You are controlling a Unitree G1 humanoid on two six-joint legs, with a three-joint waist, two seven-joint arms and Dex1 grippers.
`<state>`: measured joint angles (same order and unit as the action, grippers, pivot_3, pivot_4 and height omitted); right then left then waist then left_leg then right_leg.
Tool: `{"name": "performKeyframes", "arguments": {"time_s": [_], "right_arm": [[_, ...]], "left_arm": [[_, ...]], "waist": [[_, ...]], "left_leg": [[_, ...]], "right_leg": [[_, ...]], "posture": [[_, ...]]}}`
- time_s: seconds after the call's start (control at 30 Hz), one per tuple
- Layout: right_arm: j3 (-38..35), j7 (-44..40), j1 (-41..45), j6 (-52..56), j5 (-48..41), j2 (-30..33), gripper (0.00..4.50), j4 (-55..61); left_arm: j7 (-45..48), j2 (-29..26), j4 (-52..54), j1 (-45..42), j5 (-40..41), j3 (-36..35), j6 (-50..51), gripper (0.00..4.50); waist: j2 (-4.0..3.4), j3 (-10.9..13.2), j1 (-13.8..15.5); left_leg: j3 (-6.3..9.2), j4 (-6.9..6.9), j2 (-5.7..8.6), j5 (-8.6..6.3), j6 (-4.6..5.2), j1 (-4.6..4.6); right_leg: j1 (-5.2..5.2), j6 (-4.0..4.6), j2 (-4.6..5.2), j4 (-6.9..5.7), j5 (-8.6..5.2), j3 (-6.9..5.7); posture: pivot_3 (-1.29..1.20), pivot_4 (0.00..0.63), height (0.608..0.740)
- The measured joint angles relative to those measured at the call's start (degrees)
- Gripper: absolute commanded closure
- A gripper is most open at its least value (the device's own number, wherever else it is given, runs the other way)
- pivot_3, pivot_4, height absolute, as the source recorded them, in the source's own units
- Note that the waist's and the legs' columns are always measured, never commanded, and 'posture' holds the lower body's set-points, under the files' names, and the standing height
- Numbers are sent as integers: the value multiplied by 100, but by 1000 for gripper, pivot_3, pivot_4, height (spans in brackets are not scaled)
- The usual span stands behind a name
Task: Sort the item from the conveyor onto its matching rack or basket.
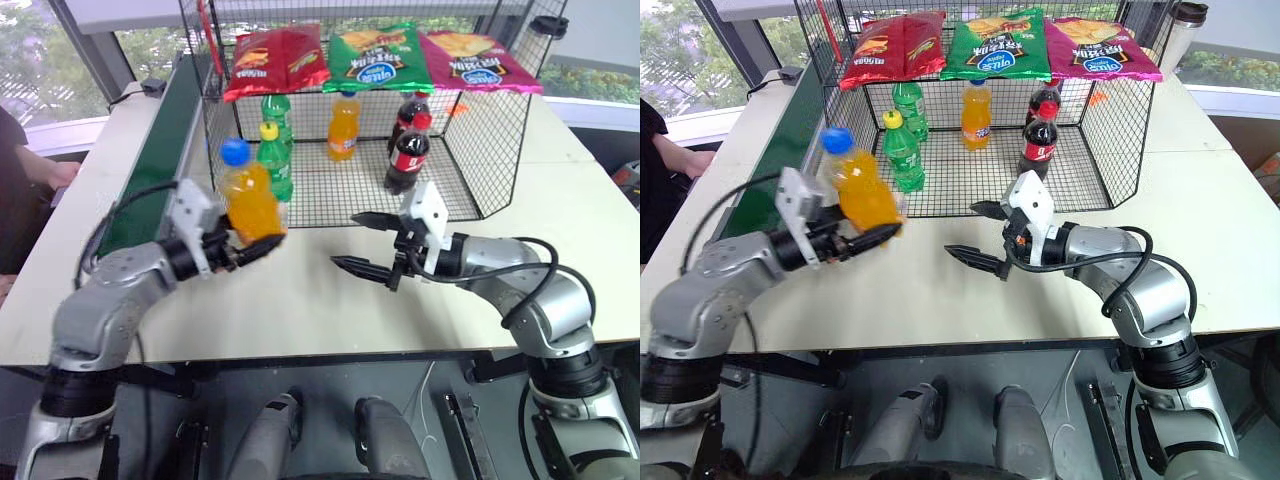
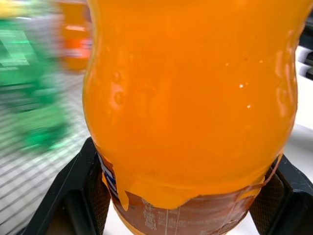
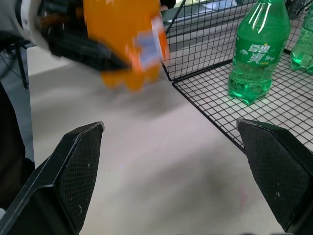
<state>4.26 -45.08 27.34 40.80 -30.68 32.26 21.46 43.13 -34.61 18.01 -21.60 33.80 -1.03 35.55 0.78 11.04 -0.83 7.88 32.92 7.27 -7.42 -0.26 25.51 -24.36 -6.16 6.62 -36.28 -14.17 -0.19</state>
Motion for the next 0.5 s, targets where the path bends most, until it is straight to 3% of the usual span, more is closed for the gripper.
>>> {"name": "performKeyframes", "arguments": {"time_s": [0.27,0.5], "right_arm": [[2,38,120,11,-6,-51,0,71],[10,77,388,28,-115,-174,0,143]], "left_arm": [[591,452,-475,-403,-600,983,-537,1523],[814,750,-789,-440,-964,1318,-865,1523]], "waist": [[0,0,14],[0,0,18]], "left_leg": [[-2,3,3,0,2,1],[-1,4,2,0,3,1]], "right_leg": [[3,-2,3,3,1,0],[4,-3,2,3,3,0]], "posture": [[0,150,738],[0,150,738]]}}
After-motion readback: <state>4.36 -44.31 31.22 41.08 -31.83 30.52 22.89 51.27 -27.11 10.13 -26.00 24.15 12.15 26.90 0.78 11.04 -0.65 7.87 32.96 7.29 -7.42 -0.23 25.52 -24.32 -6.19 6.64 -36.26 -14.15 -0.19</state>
